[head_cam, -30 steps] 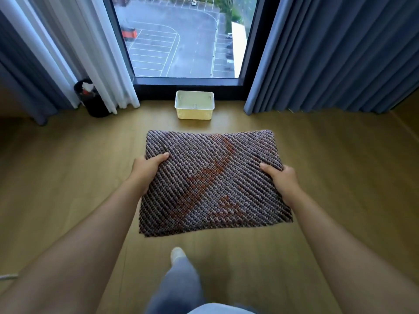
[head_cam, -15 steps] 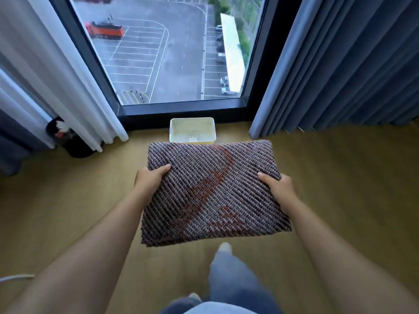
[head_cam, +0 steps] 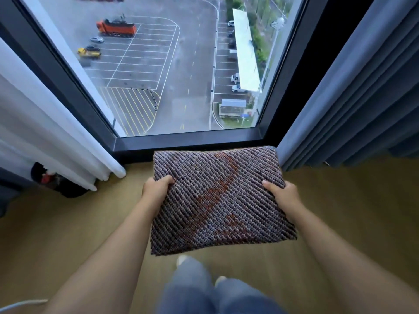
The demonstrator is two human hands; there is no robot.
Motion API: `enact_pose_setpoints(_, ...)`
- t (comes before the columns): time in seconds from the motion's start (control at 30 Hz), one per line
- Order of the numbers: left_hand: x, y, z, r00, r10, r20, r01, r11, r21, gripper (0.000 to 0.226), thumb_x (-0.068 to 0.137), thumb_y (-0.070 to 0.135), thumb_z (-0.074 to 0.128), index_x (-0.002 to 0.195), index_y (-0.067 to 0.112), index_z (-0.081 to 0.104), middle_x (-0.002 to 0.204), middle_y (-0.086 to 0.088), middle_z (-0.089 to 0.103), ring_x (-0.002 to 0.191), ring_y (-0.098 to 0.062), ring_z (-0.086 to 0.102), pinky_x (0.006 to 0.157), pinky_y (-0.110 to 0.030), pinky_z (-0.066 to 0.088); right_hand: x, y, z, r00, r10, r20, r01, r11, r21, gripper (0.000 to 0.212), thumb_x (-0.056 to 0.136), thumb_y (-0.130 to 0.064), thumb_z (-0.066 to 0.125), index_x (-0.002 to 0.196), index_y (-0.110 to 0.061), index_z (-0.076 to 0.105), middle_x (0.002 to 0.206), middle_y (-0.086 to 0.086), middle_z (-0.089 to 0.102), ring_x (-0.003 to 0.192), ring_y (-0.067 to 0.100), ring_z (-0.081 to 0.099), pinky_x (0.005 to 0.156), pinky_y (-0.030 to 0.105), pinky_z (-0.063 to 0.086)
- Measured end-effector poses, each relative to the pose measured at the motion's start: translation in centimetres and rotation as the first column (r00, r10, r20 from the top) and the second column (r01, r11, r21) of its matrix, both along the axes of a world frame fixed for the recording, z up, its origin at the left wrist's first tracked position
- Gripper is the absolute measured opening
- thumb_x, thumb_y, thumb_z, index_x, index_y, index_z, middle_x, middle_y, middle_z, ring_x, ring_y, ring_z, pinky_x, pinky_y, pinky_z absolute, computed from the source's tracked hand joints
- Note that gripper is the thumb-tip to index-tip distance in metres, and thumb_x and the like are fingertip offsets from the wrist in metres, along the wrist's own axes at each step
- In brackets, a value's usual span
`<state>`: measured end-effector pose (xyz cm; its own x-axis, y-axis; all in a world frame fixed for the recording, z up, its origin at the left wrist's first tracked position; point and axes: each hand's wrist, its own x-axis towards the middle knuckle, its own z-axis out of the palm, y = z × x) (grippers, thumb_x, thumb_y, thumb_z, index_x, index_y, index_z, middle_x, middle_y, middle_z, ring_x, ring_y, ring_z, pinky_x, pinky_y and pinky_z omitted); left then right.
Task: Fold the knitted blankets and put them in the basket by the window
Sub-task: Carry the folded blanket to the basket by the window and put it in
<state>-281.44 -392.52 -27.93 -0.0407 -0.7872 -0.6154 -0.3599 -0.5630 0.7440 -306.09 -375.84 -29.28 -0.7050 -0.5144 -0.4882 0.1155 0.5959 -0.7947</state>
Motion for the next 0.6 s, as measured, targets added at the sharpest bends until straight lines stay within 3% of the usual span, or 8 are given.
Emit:
enact_pose_setpoints(0.07, -2.3, -3.8, -0.8, 1.0, -0.005, 0.001, 0.005, 1.0, -0.002, 0.029, 0.084, 0.016, 0.058, 0.112, 0.01, 0.055, 0.1, -0.011, 0.057, 0.092, -0.027, 0.056, 0.086, -0.033, 0.045, -1.9, -3.5, -0.9, 1.0, -0.013, 0.008, 0.013, 1.0, 0.019, 0.044, 0.082, -0.031, 0.069, 0.118, -0.007, 0.059, 0.117, 0.013, 0.064, 0.097, 0.027, 0.059, 0.088, 0.035, 0.046)
enact_pose_setpoints(0.17, -5.4, -9.2, -2.6, 0.999, -0.034, 0.017, 0.033, 0.999, 0.04, 0.03, 0.08, 0.015, 0.059, 0.108, 0.009, 0.054, 0.101, -0.013, 0.059, 0.097, -0.031, 0.059, 0.095, -0.041, 0.048, -4.3, -8.5, -2.3, 0.999, -0.052, 0.013, 0.051, 0.998, 0.043, 0.046, 0.083, -0.031, 0.068, 0.12, -0.005, 0.058, 0.119, 0.013, 0.063, 0.105, 0.031, 0.059, 0.093, 0.04, 0.047)
enact_pose_setpoints(0.3, -9.2, -16.2, -5.9, 0.993, -0.106, 0.042, 0.101, 0.989, 0.108, 0.027, 0.076, 0.012, 0.059, 0.102, 0.007, 0.059, 0.102, -0.016, 0.064, 0.099, -0.032, 0.062, 0.095, -0.046, 0.049, -7.0, -14.4, -4.5, 0.992, -0.124, 0.011, 0.122, 0.985, 0.12, 0.047, 0.081, -0.031, 0.07, 0.118, -0.005, 0.059, 0.117, 0.013, 0.064, 0.105, 0.032, 0.06, 0.096, 0.045, 0.048)
enact_pose_setpoints(0.53, -16.0, -25.6, -13.5, 0.969, -0.242, 0.057, 0.235, 0.966, 0.104, 0.042, 0.085, 0.001, 0.058, 0.126, 0.005, 0.05, 0.118, -0.013, 0.06, 0.099, -0.026, 0.057, 0.086, -0.031, 0.044, -12.4, -23.3, -10.8, 0.983, -0.18, -0.022, 0.179, 0.95, 0.255, 0.045, 0.081, -0.032, 0.068, 0.116, -0.007, 0.058, 0.117, 0.014, 0.063, 0.105, 0.033, 0.059, 0.095, 0.046, 0.047)
enact_pose_setpoints(0.6, -17.2, -27.4, -17.0, 0.966, -0.246, 0.078, 0.236, 0.964, 0.121, 0.042, 0.087, 0.002, 0.058, 0.128, 0.004, 0.047, 0.124, -0.014, 0.057, 0.109, -0.029, 0.056, 0.089, -0.032, 0.042, -13.7, -25.5, -14.0, 0.983, -0.181, -0.019, 0.18, 0.946, 0.272, 0.044, 0.081, -0.033, 0.068, 0.116, -0.009, 0.058, 0.118, 0.013, 0.063, 0.106, 0.033, 0.059, 0.097, 0.048, 0.047)
